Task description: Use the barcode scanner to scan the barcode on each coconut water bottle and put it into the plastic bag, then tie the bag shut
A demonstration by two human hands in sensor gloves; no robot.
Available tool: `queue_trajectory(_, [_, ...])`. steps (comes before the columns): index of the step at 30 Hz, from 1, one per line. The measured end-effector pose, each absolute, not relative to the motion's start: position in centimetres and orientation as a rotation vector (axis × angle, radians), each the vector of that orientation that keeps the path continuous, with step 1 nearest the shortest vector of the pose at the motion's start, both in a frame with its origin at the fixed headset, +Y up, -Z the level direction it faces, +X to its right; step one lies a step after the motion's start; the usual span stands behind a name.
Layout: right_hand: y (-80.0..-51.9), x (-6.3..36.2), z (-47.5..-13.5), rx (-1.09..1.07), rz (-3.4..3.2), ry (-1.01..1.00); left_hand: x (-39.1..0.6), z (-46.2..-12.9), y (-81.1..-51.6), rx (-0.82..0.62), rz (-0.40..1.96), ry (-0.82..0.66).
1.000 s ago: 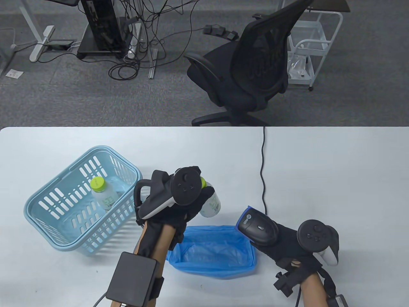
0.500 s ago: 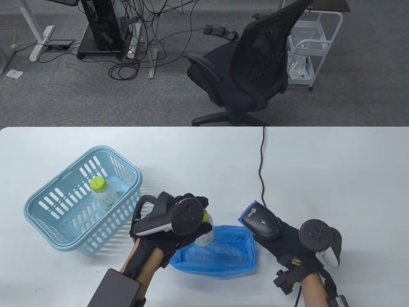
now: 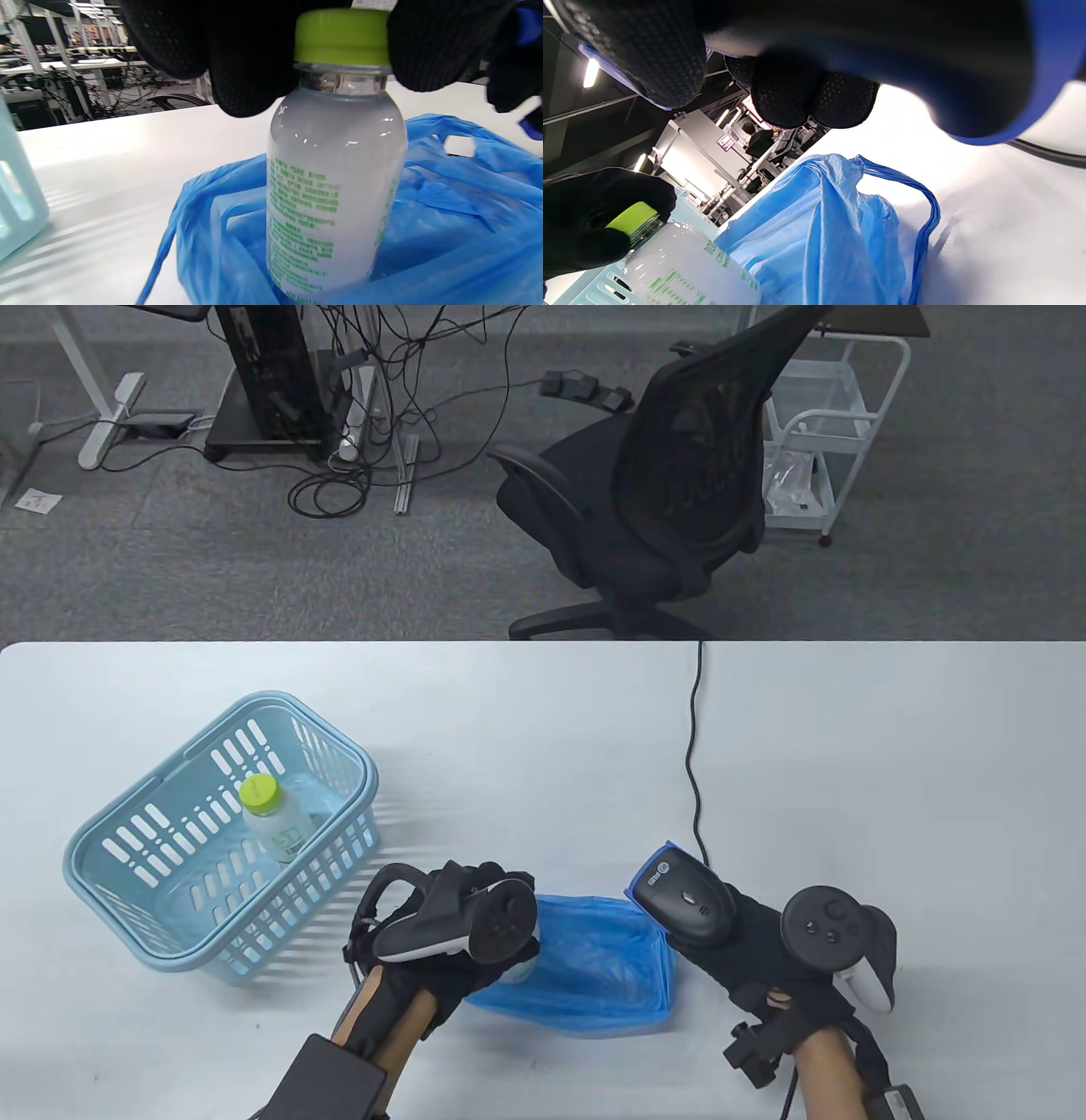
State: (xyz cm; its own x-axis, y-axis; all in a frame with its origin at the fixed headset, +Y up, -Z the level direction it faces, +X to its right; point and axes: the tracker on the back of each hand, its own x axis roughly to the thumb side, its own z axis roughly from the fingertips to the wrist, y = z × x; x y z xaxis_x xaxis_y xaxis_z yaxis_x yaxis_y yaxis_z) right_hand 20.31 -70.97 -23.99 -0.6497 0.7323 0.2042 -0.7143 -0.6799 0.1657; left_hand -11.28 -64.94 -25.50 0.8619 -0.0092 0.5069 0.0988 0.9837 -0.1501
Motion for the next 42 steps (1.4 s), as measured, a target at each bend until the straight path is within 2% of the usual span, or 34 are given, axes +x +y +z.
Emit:
queue_trajectory(6, [-70.9, 20.2, -24.0, 0.324, 2.307, 0.094, -11.9, -26.1, -65.9, -0.150, -0.045, -0.461])
queue_trajectory(9, [-71.0, 20.2, -24.0, 0.321, 2.312, 0.095, -11.9, -26.1, -65.8, -0.222, -0.041, -0.447])
queue_trajectory(12, [-71.0, 20.3, -23.9, 0.313, 2.317, 0.096, -12.6, -26.3, -64.3, -0.140, -0.027, -0.455])
queue_trajectory(18, [-70.3, 20.4, -23.4, 0.325, 2.322, 0.057, -17.3, -28.2, -59.8, -0.048, -0.085, -0.324])
queue_trajectory(24, [-69.7, 20.7, -23.1, 0.313, 2.332, 0.017, -23.9, -31.9, -57.7, -0.082, -0.169, -0.123])
queue_trajectory(27, [-69.8, 21.2, -23.2, 0.277, 2.331, 0.020, -26.8, -33.8, -58.1, -0.151, -0.209, -0.035])
queue_trajectory(29, [-70.0, 21.6, -23.3, 0.245, 2.330, 0.025, -29.1, -35.2, -59.0, -0.254, -0.261, 0.028])
queue_trajectory(33, [-70.0, 22.1, -23.3, 0.220, 2.340, 0.017, -31.8, -36.9, -60.8, -0.385, -0.173, 0.083])
queue_trajectory(42, [-70.0, 22.4, -23.1, 0.208, 2.354, 0.019, -32.5, -39.5, -63.7, -0.496, -0.223, 0.116])
